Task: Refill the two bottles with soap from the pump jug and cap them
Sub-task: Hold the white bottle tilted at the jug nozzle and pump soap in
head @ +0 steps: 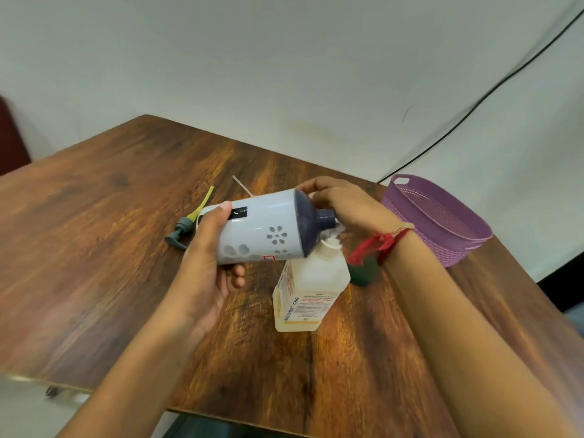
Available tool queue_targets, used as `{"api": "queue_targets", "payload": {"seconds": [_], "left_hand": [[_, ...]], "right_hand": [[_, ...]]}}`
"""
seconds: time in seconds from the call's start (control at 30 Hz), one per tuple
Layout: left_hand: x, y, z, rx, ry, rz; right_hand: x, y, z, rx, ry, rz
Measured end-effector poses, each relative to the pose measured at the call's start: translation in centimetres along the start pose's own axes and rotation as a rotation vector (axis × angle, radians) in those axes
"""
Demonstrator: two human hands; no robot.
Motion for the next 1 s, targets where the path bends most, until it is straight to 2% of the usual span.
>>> {"api": "queue_targets", "payload": {"seconds": [0.07, 0.2, 0.3, 0.47, 0.63, 0.73, 0.83, 0.9, 1.0], "left_hand": [[0.0, 0.3, -0.1, 0.005, -0.014, -0.040], [0.2, 0.1, 0.0, -0.042, 0.038, -0.068], [0.3, -0.1, 0.1, -0.048, 0.051, -0.038], [0.2, 0.5, -0.1, -0.042, 0.023, -0.088], [0.3, -0.2, 0.2, -0.049, 0.063, -0.027], [0.4, -0.3, 0.1, -0.049, 0.043, -0.010], [0.2, 0.4, -0.2, -0.050, 0.016, -0.067], [0.1, 0.5, -0.2, -0.062, 0.025, -0.088], [0.1, 0.2, -0.1, -0.081, 0.035, -0.068]], "right_hand": [[-0.1, -0.3, 0.0, 0.012, -0.016, -0.012], [0.8, 0.9, -0.9, -0.268, 0.060, -0.048], [1.0, 0.9, -0.8, -0.187, 0.081, -0.029], [0.2, -0.3, -0.2, 0.005, 0.002, 0.003], [0.4, 1.0, -0.9, 0.016, 0.141, 0.056], [0.5, 0.7, -0.4, 0.070, 0.119, 0.058], [0.3, -0.3, 0.0, 0.118, 0.058, 0.055], [0.5, -0.3, -0.1, 0.085, 0.047, 0.027], [0.5, 0.5, -0.6, 0.162, 0.055, 0.038]]}}
Point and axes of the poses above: each hand's wrist, its own x-axis away from the middle knuckle, its own z-axis out of the back of the hand, y = z × x, the point moved 2 cm from there along -x, towards the middle knuckle, and after that the axes turned 4 degrees about z, right-handed, at the moved point
